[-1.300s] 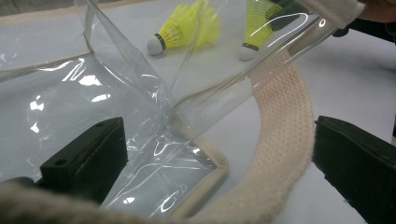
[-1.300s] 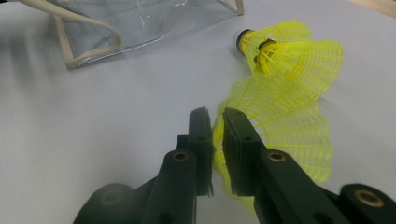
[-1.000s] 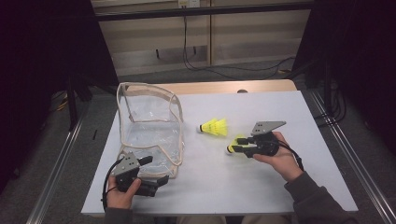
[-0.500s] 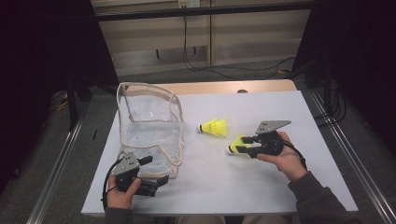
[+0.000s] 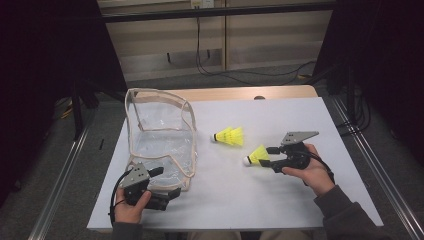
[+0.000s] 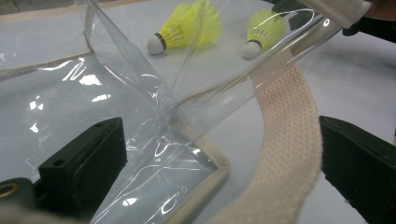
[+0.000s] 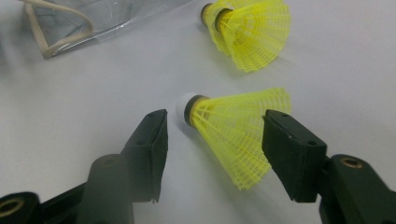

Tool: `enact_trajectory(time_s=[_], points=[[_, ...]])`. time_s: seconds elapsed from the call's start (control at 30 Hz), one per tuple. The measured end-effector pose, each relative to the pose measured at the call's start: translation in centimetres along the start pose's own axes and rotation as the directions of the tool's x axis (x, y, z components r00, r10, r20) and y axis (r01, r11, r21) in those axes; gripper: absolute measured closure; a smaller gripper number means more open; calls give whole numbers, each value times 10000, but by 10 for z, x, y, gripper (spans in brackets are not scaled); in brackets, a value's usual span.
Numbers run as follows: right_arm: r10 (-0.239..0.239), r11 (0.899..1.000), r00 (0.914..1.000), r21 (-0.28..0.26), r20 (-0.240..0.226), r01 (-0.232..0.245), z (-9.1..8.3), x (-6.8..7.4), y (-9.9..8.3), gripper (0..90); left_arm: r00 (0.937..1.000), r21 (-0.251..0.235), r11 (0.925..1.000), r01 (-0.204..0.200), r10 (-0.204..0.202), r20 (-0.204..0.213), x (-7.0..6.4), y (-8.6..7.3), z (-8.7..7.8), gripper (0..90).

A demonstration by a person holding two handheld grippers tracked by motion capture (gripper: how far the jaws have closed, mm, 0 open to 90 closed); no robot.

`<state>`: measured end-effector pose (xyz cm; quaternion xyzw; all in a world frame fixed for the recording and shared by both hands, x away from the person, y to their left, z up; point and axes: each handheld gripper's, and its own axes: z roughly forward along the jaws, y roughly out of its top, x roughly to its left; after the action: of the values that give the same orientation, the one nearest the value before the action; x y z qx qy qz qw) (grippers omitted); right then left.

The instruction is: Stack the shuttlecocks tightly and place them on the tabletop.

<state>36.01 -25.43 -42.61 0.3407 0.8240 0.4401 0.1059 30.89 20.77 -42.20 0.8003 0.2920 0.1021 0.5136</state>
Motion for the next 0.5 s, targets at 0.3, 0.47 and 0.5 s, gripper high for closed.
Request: enact_trajectory(time_s=[0.3,0.47,0.5], points=[[119,9999,9997,66,223,-121,-1,-4,-6,368,10000,-2,10000,-2,2,-2,0,0,0,30],[-68,9992,9998,398,165,62,3,-3,-9,465,10000,0,10000,-5,5,-5,0,0,0,30],[-124,9989,9998,451,185,115,4,-3,-10,486,10000,-4,10000,-7,7,-7,0,0,0,30]])
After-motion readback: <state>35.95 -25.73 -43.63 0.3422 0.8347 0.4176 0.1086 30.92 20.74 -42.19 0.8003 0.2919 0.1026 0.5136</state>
